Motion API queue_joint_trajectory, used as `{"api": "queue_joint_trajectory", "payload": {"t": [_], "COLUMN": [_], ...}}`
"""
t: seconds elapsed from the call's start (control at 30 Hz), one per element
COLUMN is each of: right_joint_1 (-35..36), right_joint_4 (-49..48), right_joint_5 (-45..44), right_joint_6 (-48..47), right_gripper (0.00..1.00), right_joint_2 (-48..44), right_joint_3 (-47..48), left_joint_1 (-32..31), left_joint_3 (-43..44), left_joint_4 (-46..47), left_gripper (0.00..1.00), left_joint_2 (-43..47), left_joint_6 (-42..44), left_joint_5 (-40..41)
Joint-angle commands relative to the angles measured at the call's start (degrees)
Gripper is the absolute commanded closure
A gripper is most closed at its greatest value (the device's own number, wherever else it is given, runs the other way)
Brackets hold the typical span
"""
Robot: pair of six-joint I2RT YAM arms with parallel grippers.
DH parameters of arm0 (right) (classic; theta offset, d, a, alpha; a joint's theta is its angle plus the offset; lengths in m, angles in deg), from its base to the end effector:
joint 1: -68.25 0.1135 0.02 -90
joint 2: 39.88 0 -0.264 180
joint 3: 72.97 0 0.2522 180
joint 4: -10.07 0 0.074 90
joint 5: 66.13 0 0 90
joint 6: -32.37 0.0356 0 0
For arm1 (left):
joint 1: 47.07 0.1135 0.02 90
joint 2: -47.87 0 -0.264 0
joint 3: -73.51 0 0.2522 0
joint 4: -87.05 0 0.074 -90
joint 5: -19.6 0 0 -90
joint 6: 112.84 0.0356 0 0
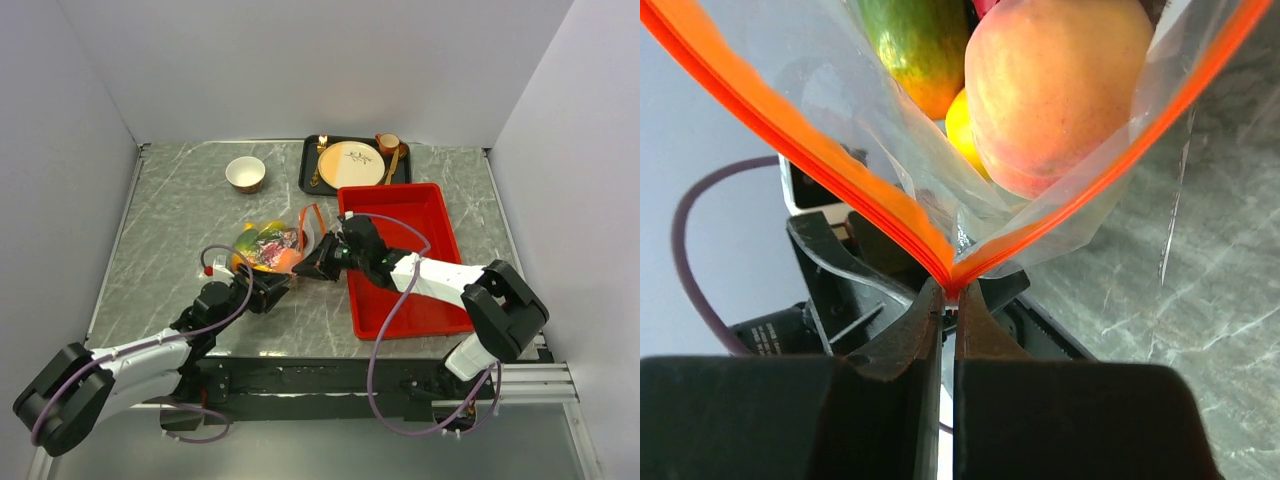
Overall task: Place the food in the zip-top bag and seal the zipper
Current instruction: Zip the zipper food storage bag at the center of the board.
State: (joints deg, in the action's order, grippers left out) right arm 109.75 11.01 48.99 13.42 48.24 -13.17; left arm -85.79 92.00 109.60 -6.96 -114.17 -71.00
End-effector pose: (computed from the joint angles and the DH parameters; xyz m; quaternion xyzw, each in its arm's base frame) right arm 0.2342 0.2274 0.2058 0.1085 0.8423 0.5146 0.1179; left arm 0.1383 -0.1113 0.1537 -0.3458 0.7068 -0.5611 0.2568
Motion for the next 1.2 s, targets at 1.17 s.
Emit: {"api": "queue_joint_trajectory", "payload": {"t": [1.17], "right_joint_1": [1.1], "right_joint_4": [1.4], "right_joint_5": [0.3], "right_joint_6": [-1.4], "right_gripper": [1.00], "right_joint_2": [-3.7], "right_joint_3": [0.6], "left_joint_1": [-0.1], "left_joint_3": [3.4], "left_joint_4": [7.0], "left_gripper": [0.75], "left_joint_2": [-3.2], "left_joint_6": [-1.1], "left_joint_5": [2.9]}}
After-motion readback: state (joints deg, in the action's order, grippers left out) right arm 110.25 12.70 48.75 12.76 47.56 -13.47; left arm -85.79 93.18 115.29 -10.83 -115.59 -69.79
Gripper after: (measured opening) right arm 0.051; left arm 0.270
